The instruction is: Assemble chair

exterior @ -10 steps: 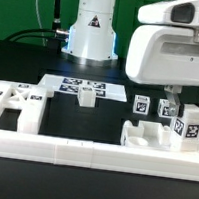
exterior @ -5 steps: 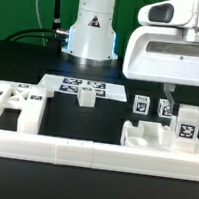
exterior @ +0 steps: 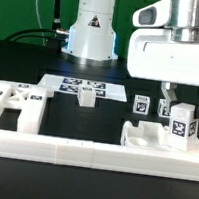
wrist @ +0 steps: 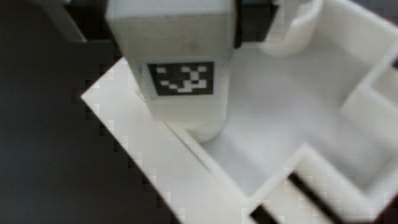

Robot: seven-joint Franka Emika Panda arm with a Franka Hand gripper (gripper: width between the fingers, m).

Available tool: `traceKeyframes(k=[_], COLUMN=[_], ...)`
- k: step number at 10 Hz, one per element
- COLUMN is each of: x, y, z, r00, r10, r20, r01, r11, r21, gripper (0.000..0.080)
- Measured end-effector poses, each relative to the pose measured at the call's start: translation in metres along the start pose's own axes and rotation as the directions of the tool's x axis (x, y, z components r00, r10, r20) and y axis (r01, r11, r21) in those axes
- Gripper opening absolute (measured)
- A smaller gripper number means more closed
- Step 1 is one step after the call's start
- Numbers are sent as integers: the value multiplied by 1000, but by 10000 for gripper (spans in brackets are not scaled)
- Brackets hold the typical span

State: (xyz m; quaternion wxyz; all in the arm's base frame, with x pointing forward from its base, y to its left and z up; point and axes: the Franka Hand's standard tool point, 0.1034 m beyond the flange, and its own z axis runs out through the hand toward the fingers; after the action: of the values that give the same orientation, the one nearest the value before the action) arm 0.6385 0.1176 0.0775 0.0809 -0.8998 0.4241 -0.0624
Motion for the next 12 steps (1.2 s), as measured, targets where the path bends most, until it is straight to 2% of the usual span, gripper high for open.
traceKeyframes(k=[2,5,6,7,9,10,11,12], x=[-2,-3,-3,-3,-3,-3,-2,-3], y=[-1,-3,-3,-3,-3,-3,-4,-4], z=[0,0,0,0,0,-1,-1,-1], r00=[977,851,811,808,839,856,907,938], r10=[211,522,581,586,540,513,418,342], r20=[11,51,61,63,63,62,58,59], r01=[-211,-523,-582,-587,-541,-514,-419,-343], r11=[977,852,813,810,841,858,908,939], r21=[7,5,-4,-9,-5,-1,7,12], gripper=[287,287,287,287,292,490,490,614])
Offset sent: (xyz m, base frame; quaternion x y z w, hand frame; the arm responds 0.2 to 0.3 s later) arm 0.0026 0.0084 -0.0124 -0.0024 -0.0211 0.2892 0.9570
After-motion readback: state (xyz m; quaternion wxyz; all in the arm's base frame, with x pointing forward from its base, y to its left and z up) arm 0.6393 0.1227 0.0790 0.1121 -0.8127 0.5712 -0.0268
